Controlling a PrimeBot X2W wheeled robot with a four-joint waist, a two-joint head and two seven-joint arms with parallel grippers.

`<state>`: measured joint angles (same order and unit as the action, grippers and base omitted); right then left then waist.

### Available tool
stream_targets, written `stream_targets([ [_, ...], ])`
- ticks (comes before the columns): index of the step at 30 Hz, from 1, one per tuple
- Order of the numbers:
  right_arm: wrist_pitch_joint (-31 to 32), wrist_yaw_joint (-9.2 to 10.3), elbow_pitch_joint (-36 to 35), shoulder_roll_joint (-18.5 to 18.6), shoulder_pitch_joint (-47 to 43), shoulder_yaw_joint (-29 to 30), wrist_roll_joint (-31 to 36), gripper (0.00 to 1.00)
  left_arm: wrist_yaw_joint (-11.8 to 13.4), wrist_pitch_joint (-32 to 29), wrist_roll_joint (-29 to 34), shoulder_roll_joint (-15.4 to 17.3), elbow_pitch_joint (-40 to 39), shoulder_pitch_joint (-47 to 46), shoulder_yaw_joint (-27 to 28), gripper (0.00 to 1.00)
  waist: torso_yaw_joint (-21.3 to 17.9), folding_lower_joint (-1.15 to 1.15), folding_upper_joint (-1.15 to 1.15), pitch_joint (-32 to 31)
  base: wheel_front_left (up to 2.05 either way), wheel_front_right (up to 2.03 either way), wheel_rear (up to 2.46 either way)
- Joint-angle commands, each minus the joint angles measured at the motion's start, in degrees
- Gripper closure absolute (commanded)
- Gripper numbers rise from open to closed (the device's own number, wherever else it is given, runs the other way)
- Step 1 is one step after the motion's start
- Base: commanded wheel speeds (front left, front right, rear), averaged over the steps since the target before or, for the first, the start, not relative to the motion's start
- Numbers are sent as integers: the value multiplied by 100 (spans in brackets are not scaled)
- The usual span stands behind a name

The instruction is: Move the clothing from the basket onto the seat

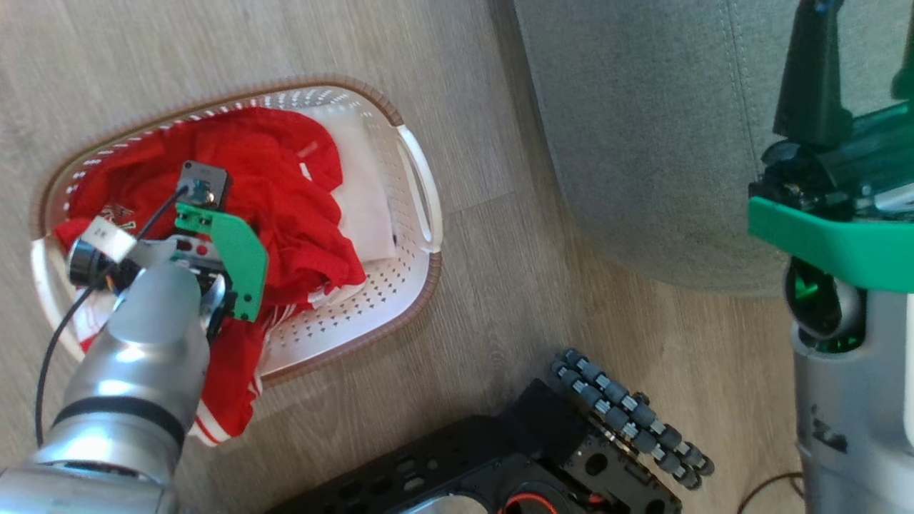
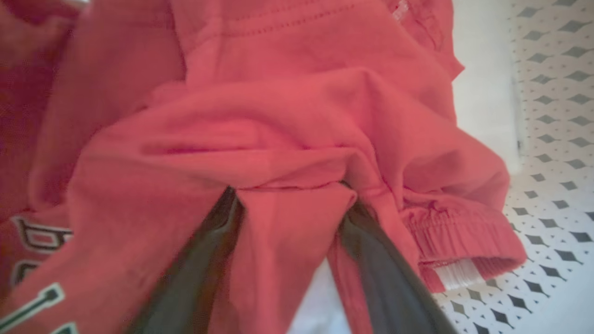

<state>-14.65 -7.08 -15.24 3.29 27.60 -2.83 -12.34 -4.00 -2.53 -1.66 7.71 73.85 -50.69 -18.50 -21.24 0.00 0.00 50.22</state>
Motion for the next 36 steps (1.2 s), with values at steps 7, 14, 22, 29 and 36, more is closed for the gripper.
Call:
stream_targets([
  [7, -35, -41, -244, -41, 30, -108, -77, 0, -25, -521, 127, 278, -3, 17, -147, 0, -154, 0, 0, 260, 0, 0, 0],
  [14, -35, -41, -199, -41, 60, -122, -56, 0, -102, -663, 22, 299, 4, 36, -176, 100, -136, 0, 0, 248, 0, 0, 0],
  [22, -35, -41, -129, -41, 72, -135, -22, 0, -218, -332, -176, 291, 6, 106, -160, 100, -90, 0, 0, 58, 0, 0, 0],
  [29, -35, -41, -72, -41, 45, -103, 55, 0, -295, -206, -283, 139, 8, 192, -258, 100, 65, 0, 0, -325, 0, 0, 0],
  [36, -35, -41, 62, -41, -62, -103, 177, 0, -337, 286, -413, -84, 5, 390, -398, 100, 233, 0, 0, -996, 0, 0, 0],
])
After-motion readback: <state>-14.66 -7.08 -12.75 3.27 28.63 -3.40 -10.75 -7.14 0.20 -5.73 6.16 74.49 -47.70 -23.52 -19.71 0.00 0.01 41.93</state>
